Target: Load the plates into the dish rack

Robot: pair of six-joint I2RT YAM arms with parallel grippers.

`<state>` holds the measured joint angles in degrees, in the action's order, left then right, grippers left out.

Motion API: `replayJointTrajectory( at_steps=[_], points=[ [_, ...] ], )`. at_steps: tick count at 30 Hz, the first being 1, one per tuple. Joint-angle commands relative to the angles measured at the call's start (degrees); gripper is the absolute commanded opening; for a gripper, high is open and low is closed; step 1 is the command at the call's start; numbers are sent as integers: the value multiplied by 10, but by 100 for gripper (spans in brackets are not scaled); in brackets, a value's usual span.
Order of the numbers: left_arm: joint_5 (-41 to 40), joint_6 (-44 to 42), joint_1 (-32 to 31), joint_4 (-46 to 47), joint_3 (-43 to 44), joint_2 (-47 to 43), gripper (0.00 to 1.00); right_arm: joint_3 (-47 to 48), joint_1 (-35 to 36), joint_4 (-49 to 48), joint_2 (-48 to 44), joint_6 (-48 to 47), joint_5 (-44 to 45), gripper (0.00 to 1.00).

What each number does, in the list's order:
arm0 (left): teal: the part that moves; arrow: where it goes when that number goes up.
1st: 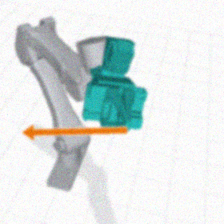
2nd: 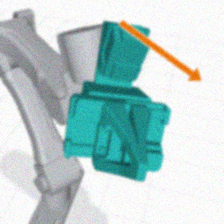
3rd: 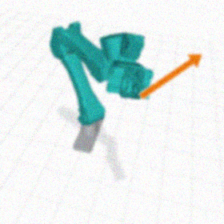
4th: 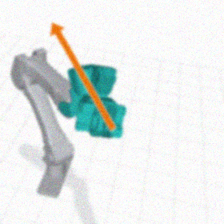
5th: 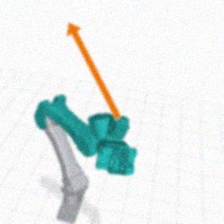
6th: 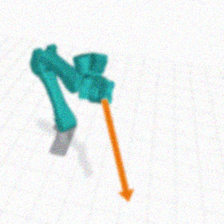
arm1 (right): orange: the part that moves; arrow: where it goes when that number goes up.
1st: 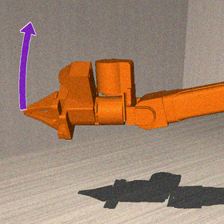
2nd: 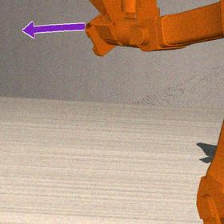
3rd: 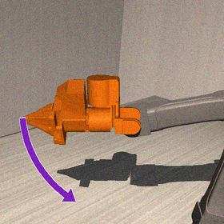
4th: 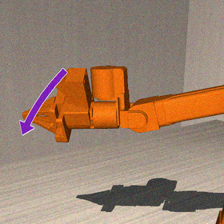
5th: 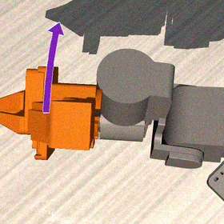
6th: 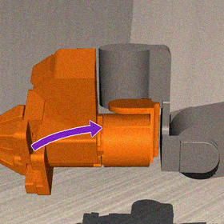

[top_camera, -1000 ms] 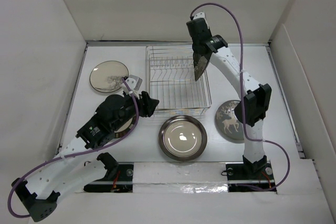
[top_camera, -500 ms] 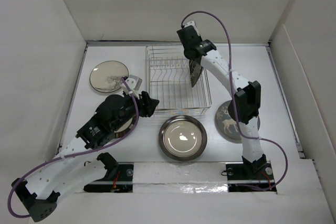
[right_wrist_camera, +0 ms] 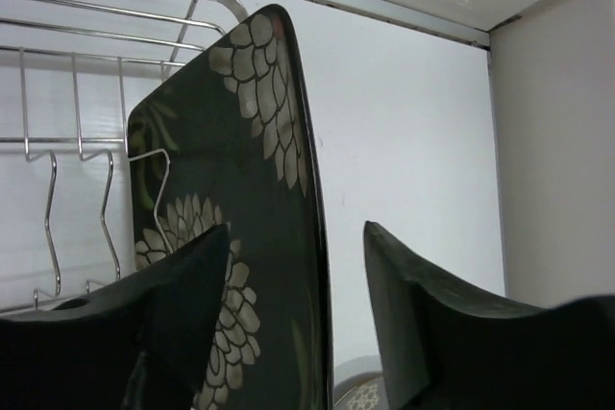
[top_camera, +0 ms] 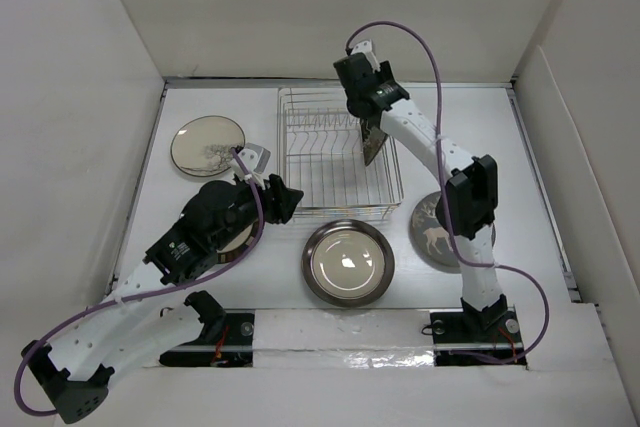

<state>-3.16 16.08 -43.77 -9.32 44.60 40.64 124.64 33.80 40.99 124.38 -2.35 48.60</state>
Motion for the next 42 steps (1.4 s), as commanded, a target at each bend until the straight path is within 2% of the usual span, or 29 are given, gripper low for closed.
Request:
replayJointTrajectory(
  at_steps=[1,3,4,5,7,8,9,10,11,12,13,15,16,17,19,20,22,24,26,27,32,42],
  points=[
    [8,-3,3,20,-7,-10,46,-15,-5,-35,-77,50,-27,67],
    [11,-3,3,21,-7,-10,46,-42,-20,-43,-130,72,-56,70],
    [14,-3,3,21,-8,-12,46,-96,-20,-70,-183,94,-73,71],
    [15,-3,3,21,-8,-12,46,-133,-29,-88,-184,107,-81,71],
    [16,-4,3,22,-8,-16,46,-220,-52,-155,-288,156,-98,62],
    [16,-4,3,22,-8,-18,46,-323,-64,-176,-328,181,-105,49],
    [16,-4,3,23,-8,-20,46,-377,-79,-197,-411,206,-117,11],
    [16,-4,3,23,-8,-22,46,-432,-117,-226,-452,265,-146,0],
    [18,-4,3,23,-8,-23,46,-542,-141,-237,-492,297,-159,0],
    [18,-4,3,23,-8,-25,46,-600,-166,-255,-571,326,-176,0],
    [19,-4,3,23,-8,-28,46,-652,-193,-258,-608,374,-215,0],
    [19,-4,3,24,-8,-32,46,-781,-274,-240,-676,423,-224,0],
    [19,-5,-3,24,-7,-34,46,-816,-303,-221,-733,450,-256,0],
    [19,-5,-3,23,-7,-36,46,-844,-360,-207,-757,462,-276,0],
    [20,-5,-8,25,-7,-39,46,-903,-412,-158,-796,479,-316,13],
    [20,-5,-8,25,-7,-41,46,-916,-450,-141,-823,483,-325,29],
    [21,-4,-8,25,-6,-46,46,-942,-477,-101,-841,488,-346,49],
    [23,-5,-8,25,-6,-50,46,-946,-472,-95,-842,506,-360,62],
    [19,-5,-8,25,-5,-59,46,-949,-472,-84,-825,526,-349,67],
    [18,-5,-8,24,-5,-62,46,-953,-479,-82,-798,526,-344,74],
    [8,-5,-18,23,-4,-79,46,-936,-484,-69,-735,536,-354,81],
    [-5,-7,-36,22,-2,-98,47,-930,-484,-36,-663,561,-415,85]
  ],
)
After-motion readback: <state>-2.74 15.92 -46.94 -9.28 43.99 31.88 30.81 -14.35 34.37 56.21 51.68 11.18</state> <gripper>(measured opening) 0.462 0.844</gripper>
